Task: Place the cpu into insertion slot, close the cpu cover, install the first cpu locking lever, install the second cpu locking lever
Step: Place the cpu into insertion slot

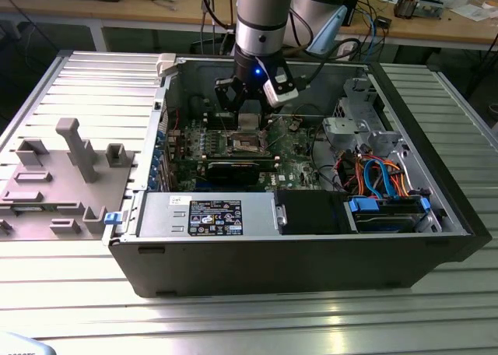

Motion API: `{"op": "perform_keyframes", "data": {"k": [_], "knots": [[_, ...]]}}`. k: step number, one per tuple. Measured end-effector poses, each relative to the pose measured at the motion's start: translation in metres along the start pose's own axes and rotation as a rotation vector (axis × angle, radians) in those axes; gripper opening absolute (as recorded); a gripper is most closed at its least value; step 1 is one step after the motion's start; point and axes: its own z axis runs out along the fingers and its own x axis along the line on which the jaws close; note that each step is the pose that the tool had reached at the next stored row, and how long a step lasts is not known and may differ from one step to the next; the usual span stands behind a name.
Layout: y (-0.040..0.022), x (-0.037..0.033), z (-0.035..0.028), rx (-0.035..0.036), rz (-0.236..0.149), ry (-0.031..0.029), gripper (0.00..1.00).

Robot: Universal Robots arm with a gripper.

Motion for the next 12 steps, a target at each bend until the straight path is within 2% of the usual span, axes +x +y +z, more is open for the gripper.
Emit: {"op": "perform_keyframes", "data": {"k": [12], "knots": [[-0.0002,0.0001,0.0025,0.0,0.0,0.0,0.54]]}}
